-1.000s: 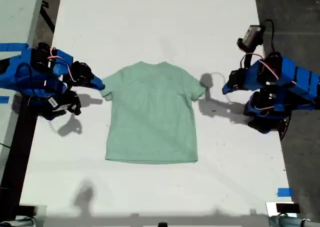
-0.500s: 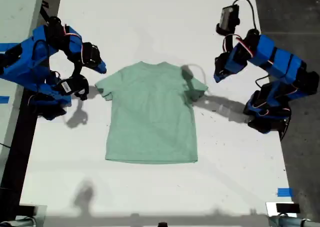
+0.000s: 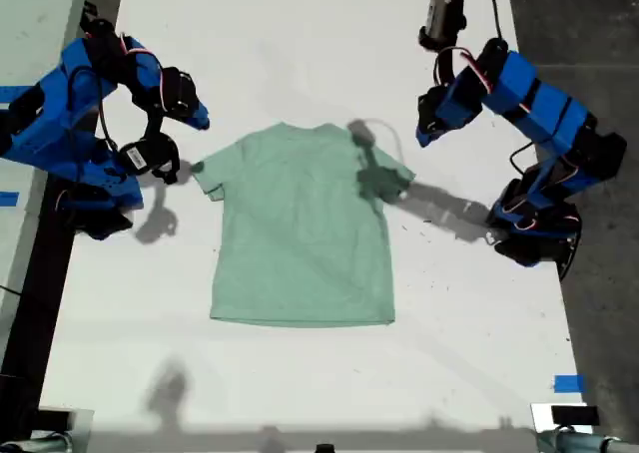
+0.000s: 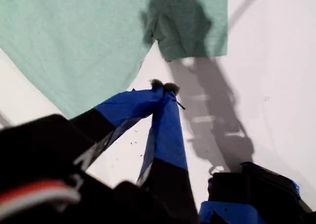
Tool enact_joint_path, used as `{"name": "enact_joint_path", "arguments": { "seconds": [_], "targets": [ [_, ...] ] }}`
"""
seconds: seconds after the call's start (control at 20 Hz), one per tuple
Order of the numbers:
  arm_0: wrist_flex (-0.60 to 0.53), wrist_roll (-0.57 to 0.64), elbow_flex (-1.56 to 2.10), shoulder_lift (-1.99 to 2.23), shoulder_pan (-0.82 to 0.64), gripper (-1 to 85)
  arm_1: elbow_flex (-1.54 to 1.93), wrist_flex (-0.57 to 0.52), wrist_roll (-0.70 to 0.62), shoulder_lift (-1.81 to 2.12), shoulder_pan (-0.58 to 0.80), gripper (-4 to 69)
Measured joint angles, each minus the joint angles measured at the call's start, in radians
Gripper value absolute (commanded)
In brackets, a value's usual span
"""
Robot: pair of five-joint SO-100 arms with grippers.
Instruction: Fold tshirt
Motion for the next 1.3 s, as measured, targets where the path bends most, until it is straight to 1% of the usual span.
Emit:
{"name": "enact_joint_path", "arguments": {
  "seconds": [0.1,0.15,0.2,0.25,0.3,0.35,0.4,0.6,0.7,0.8,1.0,1.1,1.3],
  "targets": [
    [0.0,0.0,0.0,-0.006,-0.002,0.1,0.0,0.0,-0.008,-0.002,0.003,-1.3],
    [0.0,0.0,0.0,-0.008,-0.002,0.1,0.0,0.0,-0.012,-0.002,0.003,-0.1],
    [0.0,0.0,0.0,-0.008,-0.002,0.1,0.0,0.0,-0.021,-0.002,0.005,4.9],
    [0.0,0.0,0.0,-0.008,-0.002,0.1,0.0,0.0,-0.032,-0.002,0.005,11.8],
    [0.0,0.0,0.0,-0.008,-0.002,0.1,0.0,0.0,-0.04,-0.002,0.005,16.9],
    [0.0,0.0,0.0,-0.008,-0.002,0.1,0.0,0.0,-0.048,-0.002,0.005,23.5],
    [0.0,0.0,0.0,-0.008,-0.002,0.1,0.0,0.0,-0.055,-0.002,0.005,28.2],
    [0.0,0.0,0.0,-0.008,-0.002,0.1,0.008,0.0,-0.089,-0.014,0.006,29.7],
    [0.0,0.0,0.0,-0.008,0.0,0.1,0.081,-0.011,-0.104,-0.02,0.025,29.8],
    [0.0,0.0,0.0,-0.008,0.0,0.1,0.206,-0.104,-0.118,-0.02,0.044,29.6],
    [0.0,0.0,0.0,-0.008,0.0,0.1,0.453,-0.336,-0.129,-0.035,0.077,29.1],
    [0.0,0.0,0.0,-0.008,0.0,0.1,0.522,-0.419,-0.129,-0.057,0.081,29.1],
    [0.0,0.0,0.0,-0.008,0.002,0.1,0.569,-0.546,-0.129,-0.169,0.081,29.3]
  ]
}}
